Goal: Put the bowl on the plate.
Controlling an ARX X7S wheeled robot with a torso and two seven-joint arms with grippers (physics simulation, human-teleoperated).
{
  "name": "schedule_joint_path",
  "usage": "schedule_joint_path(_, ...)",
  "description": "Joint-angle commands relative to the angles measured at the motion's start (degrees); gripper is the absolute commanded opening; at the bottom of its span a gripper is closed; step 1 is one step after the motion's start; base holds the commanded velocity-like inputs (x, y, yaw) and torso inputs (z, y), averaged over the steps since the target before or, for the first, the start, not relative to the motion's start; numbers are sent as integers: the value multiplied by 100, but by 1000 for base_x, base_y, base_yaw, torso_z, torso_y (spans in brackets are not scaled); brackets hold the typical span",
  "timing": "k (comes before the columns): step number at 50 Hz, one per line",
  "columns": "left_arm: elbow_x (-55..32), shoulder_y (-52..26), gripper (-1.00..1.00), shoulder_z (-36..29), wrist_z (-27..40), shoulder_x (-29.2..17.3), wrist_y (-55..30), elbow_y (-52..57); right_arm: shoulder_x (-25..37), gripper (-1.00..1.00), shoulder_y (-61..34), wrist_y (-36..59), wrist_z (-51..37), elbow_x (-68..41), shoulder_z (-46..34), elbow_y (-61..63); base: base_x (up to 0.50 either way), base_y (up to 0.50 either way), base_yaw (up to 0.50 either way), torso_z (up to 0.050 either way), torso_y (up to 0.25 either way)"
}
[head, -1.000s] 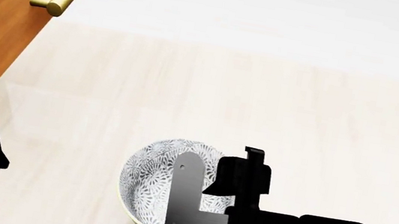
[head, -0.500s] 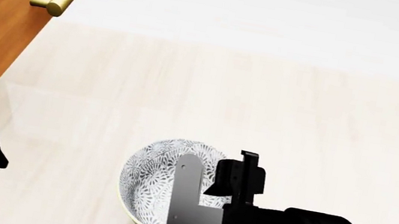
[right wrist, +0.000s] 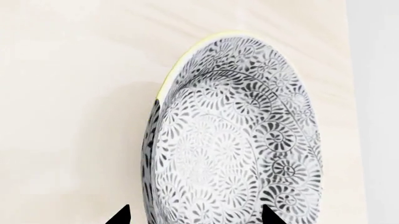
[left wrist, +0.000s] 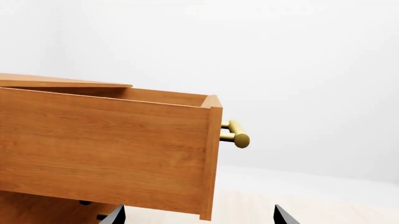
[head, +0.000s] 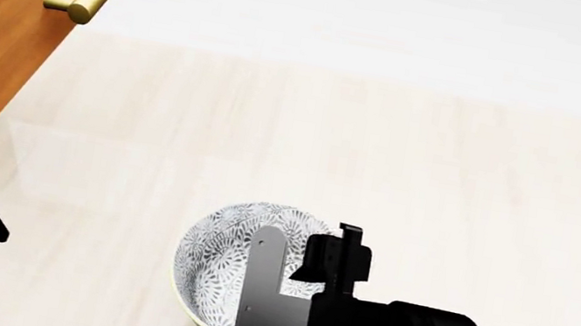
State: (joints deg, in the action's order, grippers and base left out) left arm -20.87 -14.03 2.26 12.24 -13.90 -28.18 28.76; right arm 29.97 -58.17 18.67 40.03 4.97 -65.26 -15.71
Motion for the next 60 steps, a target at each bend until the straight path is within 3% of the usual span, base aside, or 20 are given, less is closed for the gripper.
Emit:
schedule_joint_path(1, -46, -16, 100, 19, 34, -33, -2, -1, -338, -100, 108, -433, -175, -2, -76, -713, 0, 0, 0, 0, 0)
schedule_joint_path(12, -74, -1, 100, -5, 64, -51, 6, 37, -201, -100, 211, -323, -199, 109, -175, -482, 0, 0, 0, 0, 0)
schedule_joint_path(29, -232, 81, 100, 90, 123, -96, -33, 215, 1101, -100, -527, 1789, 488, 424, 240, 2726, 0, 0, 0, 0, 1)
schedule_joint_path(42, -303, 123, 100, 70, 151, -132, -65, 322, 1840, -100, -861, 2913, 928, 511, 543, 4269, 0, 0, 0, 0, 0)
schedule_joint_path(52, -378, 91, 100, 9, 177, -165, -162, 474, 2581, -100, -614, 3723, 1026, 480, 757, 5683, 0, 0, 0, 0, 1)
schedule_joint_path(60, -488, 65, 100, 41, 174, -204, -214, 560, 3187, -100, 8, 4181, 615, 296, 1149, 6638, 0, 0, 0, 0, 0)
